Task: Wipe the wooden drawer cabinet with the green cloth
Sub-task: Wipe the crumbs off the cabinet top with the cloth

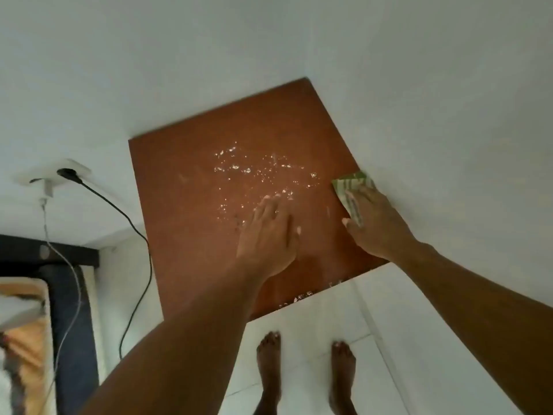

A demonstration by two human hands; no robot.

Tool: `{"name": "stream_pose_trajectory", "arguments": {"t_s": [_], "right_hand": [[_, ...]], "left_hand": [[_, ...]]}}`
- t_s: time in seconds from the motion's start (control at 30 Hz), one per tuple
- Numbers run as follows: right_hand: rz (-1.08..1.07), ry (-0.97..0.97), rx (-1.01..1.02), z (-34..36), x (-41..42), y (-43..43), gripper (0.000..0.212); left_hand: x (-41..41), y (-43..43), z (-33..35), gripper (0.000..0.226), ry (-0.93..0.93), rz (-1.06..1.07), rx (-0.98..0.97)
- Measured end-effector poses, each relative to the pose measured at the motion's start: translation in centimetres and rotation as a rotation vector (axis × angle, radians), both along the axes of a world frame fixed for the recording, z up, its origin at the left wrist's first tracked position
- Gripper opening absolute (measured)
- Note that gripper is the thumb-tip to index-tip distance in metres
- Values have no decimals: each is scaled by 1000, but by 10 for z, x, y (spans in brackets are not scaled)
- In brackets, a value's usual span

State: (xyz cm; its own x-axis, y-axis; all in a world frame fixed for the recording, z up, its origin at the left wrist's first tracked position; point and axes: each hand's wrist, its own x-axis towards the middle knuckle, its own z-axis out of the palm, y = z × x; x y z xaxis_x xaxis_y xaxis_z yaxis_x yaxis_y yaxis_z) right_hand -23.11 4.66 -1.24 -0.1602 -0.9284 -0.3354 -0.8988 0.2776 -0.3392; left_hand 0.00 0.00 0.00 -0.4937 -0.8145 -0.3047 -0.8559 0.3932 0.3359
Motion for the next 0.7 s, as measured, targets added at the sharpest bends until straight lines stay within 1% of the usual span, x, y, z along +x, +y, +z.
{"name": "stream_pose_trajectory", "arguments": {"t_s": [0.1,0.2,0.27,0.33,0.43,0.57,0.63,0.7], "right_hand": [[75,117,-155,-31,-16,-15,69],[166,138,-240,-51,-23,-25,66],[185,169,-299,-61,-20,-25,63],[183,159,-335,-71,-20,-21,59],[158,50,-395,-73,-22,-12,50],[-4,-141,-419,-53,-20,-18,52],[-47,-202,-460,-34,-16,-39,50],[-68,-223,-527,-22,-13,-90,49]], "left_hand": [[-5,2,-32,58,34,-68,-69],[-7,9,-62,64,27,-157,-97],[-5,11,-72,64,39,-171,-133],[-3,12,-77,62,74,-154,-149],[-3,9,-77,63,125,-147,-127],[-4,8,-77,64,110,-150,-80],[-3,9,-81,63,113,-151,-92],[-2,9,-84,61,141,-154,-133]]}}
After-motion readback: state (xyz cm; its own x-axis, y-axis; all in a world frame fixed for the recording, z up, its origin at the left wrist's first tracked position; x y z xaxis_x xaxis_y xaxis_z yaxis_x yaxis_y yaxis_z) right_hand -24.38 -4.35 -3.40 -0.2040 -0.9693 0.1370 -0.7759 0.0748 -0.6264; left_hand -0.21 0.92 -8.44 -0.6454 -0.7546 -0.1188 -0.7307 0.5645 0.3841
